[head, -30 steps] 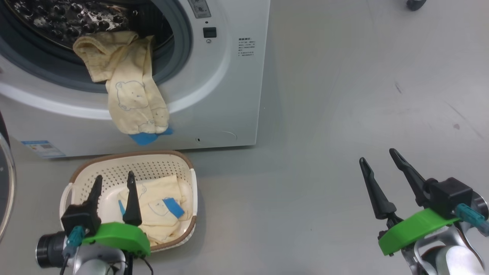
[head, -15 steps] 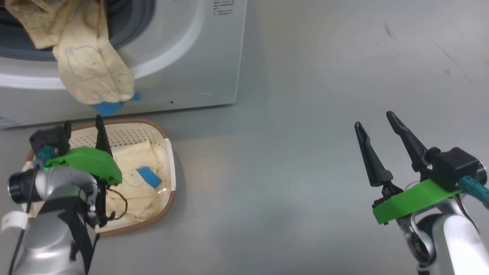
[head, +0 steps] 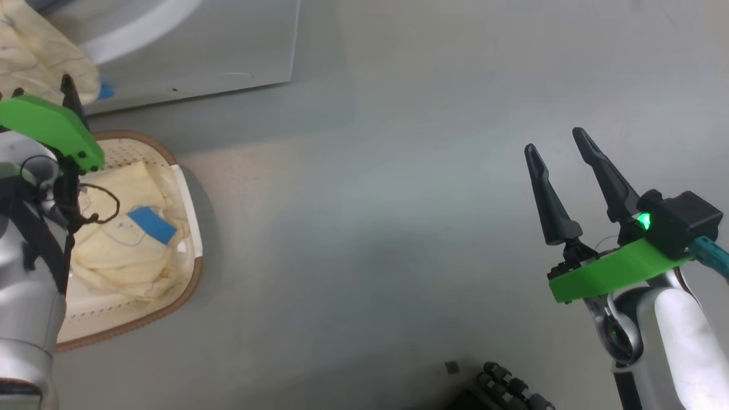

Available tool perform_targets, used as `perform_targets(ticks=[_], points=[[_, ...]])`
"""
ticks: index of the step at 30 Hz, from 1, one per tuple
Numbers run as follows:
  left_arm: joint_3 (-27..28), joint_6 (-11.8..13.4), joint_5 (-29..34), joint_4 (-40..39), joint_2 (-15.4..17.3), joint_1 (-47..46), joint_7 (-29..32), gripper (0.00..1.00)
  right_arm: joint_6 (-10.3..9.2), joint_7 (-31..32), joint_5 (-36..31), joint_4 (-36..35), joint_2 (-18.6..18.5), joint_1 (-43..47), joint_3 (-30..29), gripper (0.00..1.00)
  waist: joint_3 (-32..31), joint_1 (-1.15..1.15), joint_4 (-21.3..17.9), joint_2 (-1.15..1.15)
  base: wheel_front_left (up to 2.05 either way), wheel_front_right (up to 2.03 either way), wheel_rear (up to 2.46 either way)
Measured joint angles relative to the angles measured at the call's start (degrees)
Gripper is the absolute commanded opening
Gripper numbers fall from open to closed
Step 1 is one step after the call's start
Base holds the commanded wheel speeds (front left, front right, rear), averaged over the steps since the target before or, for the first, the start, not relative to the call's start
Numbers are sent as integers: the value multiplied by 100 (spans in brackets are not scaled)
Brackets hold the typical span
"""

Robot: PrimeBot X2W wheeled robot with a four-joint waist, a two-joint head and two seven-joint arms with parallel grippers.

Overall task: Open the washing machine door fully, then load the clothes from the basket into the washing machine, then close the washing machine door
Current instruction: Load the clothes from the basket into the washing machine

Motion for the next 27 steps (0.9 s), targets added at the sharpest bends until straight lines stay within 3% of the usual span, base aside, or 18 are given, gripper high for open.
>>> perform_targets(ticks=[11, 12, 13, 14, 22, 27], points=[[172, 3, -190, 651, 69, -712, 44, 100, 0, -142, 101, 213, 0, -79, 83, 100, 244, -1, -191, 0, 0, 0, 0], [185, 2, -218, 697, 74, -739, 60, 69, 0, -144, 101, 230, 0, -101, 100, 100, 247, -1, -203, 0, 0, 0, 0], [182, 2, -233, 751, 75, -754, 62, 27, 0, -147, 101, 241, 0, -133, 119, 100, 250, -2, -214, 0, 0, 0, 0], [190, 2, -240, 811, 73, -769, 62, 0, 0, -154, 101, 240, 0, -166, 126, 100, 256, -2, -226, 0, 0, 0, 0], [178, -3, -278, 1082, 86, -896, 85, 0, 0, -210, 193, 315, 0, -186, 140, 100, 284, -1, -277, 0, 0, 0, 0], [73, -164, -276, 1176, 73, -950, 141, 0, 0, -242, 219, 345, 0, -186, 78, 100, 270, -2, -201, 0, 0, 0, 0]])
